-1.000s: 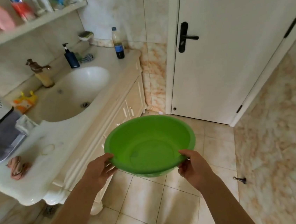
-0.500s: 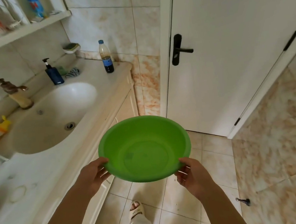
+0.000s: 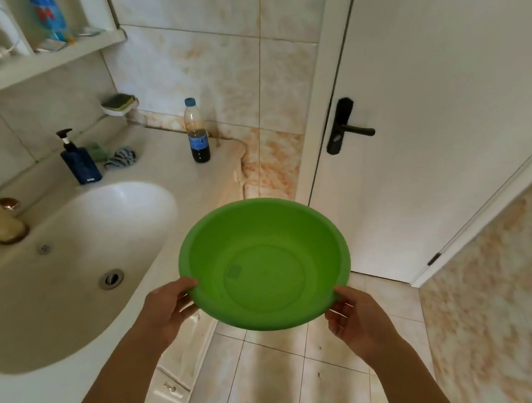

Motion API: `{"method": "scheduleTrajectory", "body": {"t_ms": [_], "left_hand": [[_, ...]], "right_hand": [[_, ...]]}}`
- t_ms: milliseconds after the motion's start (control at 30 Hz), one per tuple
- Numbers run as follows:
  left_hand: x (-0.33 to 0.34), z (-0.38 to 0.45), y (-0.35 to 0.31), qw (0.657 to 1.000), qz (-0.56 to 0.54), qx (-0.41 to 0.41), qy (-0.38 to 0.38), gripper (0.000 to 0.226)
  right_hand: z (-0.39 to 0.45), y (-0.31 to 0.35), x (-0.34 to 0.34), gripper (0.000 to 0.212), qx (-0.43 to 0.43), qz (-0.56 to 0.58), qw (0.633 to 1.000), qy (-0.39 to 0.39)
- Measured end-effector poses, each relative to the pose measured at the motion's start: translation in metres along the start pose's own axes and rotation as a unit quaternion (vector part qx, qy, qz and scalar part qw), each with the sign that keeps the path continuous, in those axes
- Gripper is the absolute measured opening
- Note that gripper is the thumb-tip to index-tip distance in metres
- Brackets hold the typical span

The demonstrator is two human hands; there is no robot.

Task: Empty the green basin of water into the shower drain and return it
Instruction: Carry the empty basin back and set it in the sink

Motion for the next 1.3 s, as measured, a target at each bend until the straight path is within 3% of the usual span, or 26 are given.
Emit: {"method": "scheduleTrajectory", "body": {"t_ms": [167, 467, 967, 1300], "left_hand": [[-0.006, 0.028, -0.007, 1.000, -0.004, -0.005, 0.005, 0.016], [-0.024, 0.056, -0.017, 0.999, -0.020, 0.006, -0.047, 0.013], [0.030, 0.100, -0.046, 0.972, -0.081, 0.080, -0.206, 0.010], [0.006, 0.073, -0.047, 0.933, -0.107, 0.105, -0.326, 0.008]], "right_hand": [[0.022, 0.021, 0.013, 0.016, 0.000, -0.002, 1.000, -0.016], [0.071, 0.066, 0.056, 0.030, 0.042, -0.020, 0.999, 0.027], [0.182, 0.217, 0.148, 0.035, 0.075, -0.153, 0.974, 0.149], [0.223, 0.213, 0.219, 0.034, 0.119, -0.235, 0.940, 0.218]]}}
Point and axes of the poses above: each hand's wrist, its own z-axis towards the middle knuckle, its own x-axis out of the palm, y = z × x, the point moved 2 cm from there along z, towards the middle knuckle, and after that the axes turned 12 degrees about x, right-handed, at the moved point
